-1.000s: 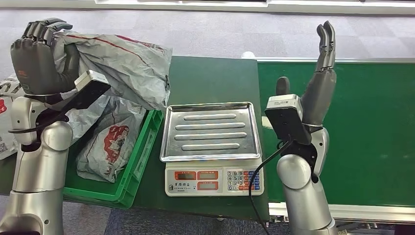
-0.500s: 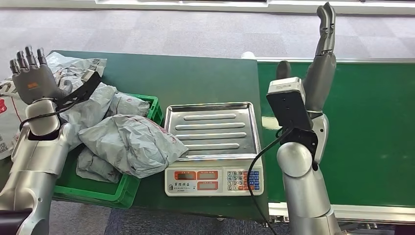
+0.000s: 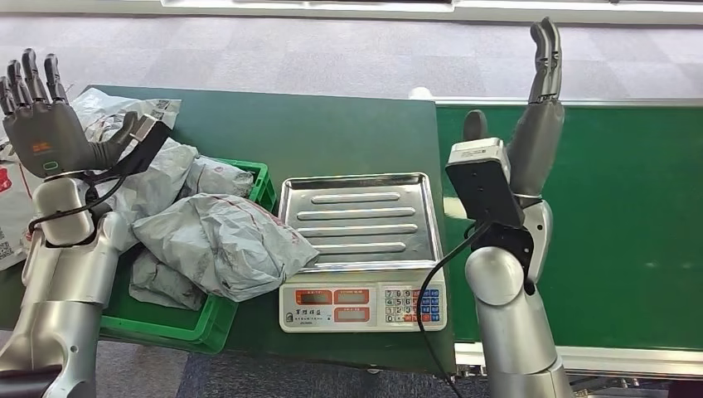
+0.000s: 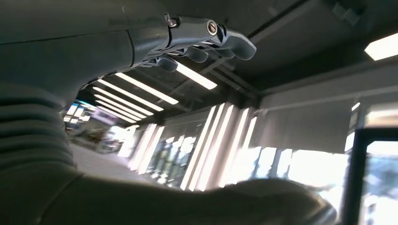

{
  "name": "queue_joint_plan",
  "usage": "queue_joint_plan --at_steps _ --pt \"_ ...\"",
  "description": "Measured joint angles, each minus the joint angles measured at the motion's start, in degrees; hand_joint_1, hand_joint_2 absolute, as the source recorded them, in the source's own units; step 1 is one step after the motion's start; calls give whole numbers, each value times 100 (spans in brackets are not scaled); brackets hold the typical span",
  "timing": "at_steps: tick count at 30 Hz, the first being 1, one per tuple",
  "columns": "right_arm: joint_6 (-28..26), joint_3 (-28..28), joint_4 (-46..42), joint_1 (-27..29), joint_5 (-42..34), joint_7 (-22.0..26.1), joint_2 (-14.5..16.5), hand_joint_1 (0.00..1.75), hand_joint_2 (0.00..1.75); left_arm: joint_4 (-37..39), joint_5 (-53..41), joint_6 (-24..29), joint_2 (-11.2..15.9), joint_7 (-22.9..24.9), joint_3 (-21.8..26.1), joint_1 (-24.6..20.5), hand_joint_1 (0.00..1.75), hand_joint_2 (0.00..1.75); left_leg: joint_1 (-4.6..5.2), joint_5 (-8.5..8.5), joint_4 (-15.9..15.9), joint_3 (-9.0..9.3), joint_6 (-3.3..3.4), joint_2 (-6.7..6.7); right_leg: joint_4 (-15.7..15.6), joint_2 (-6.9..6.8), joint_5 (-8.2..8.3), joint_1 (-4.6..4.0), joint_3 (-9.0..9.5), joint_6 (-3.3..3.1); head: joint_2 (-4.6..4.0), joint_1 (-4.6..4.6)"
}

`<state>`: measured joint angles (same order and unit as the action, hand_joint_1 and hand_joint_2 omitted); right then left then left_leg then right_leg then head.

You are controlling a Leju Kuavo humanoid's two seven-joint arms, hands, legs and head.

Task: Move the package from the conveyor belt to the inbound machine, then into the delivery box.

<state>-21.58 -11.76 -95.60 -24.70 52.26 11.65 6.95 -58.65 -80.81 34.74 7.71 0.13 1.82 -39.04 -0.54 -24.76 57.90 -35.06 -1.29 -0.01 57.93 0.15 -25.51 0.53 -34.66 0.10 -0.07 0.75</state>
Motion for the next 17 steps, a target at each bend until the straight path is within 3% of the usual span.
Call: queue_joint_plan --at_steps 2,4,6,8,9,12,13,17 --pt "-91 0 52 -19 -90 47 -5 0 0 -649 1254 -50 -272 -1641 253 139 0 0 0 0 0 -2 0 -6 0 -7 0 -2 4 0 0 -2" --pt "-178 0 231 -125 -227 134 -19 0 0 -1490 3382 -610 -529 -3132 331 369 0 0 4 -3 0 -3 2 12 0 7 2 1 -2 2 0 -1" --pt "-284 5 492 -273 -395 242 -60 0 0 -2642 6005 -1282 -800 -3637 294 699 0 0 8 -11 1 0 8 44 -2 33 5 6 -10 6 0 0" --pt "-365 12 647 -334 -538 364 -96 0 0 -3570 8191 -1853 -1009 -3597 249 948 0 0 9 -16 2 2 15 46 -5 34 1 9 -5 13 0 -1" --pt "-383 13 670 -335 -597 430 -102 0 0 -3871 8862 -2090 -1065 -3576 239 1055 0 44 8 -17 2 3 16 40 -5 29 -2 10 -2 16 0 0" --pt "-275 13 663 -301 -1004 713 -103 0 131 -4623 9306 -2834 -1237 -3709 259 1443 0 175 2 -17 1 1 16 31 -5 18 -6 6 1 14 0 -1" --pt "-147 11 627 -261 -1252 863 -98 0 175 -4820 9224 -3113 -1305 -3764 273 1576 0 175 2 -18 0 2 16 27 -5 15 -8 4 4 14 0 -2" --pt "527 -22 422 -7 -2169 1359 -4 0 175 -5193 9285 -3981 -1560 -3913 301 2097 0 175 5 -22 -2 7 14 20 -5 12 -14 3 9 15 0 -3"
